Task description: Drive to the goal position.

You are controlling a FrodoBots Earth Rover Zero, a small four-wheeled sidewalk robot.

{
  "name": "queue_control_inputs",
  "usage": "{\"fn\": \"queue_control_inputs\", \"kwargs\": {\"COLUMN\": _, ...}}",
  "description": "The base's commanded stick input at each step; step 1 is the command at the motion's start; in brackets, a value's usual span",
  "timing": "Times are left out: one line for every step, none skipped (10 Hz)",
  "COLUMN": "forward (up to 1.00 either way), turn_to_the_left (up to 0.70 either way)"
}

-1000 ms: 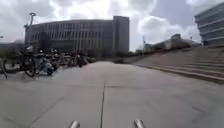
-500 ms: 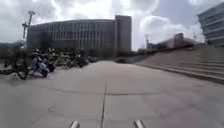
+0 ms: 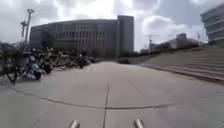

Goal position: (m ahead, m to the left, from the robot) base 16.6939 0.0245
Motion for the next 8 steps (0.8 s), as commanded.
{"fn": "queue_control_inputs", "kwargs": {"forward": 1.0, "turn_to_the_left": 0.0}}
{"fn": "queue_control_inputs", "kwargs": {"forward": 1.0, "turn_to_the_left": 0.0}}
{"fn": "queue_control_inputs", "kwargs": {"forward": 1.0, "turn_to_the_left": 0.0}}
{"fn": "queue_control_inputs", "kwargs": {"forward": 1.0, "turn_to_the_left": 0.0}}
{"fn": "queue_control_inputs", "kwargs": {"forward": 1.0, "turn_to_the_left": -0.09}}
{"fn": "queue_control_inputs", "kwargs": {"forward": 1.0, "turn_to_the_left": -0.17}}
{"fn": "queue_control_inputs", "kwargs": {"forward": 1.0, "turn_to_the_left": 0.0}}
{"fn": "queue_control_inputs", "kwargs": {"forward": 1.0, "turn_to_the_left": 0.0}}
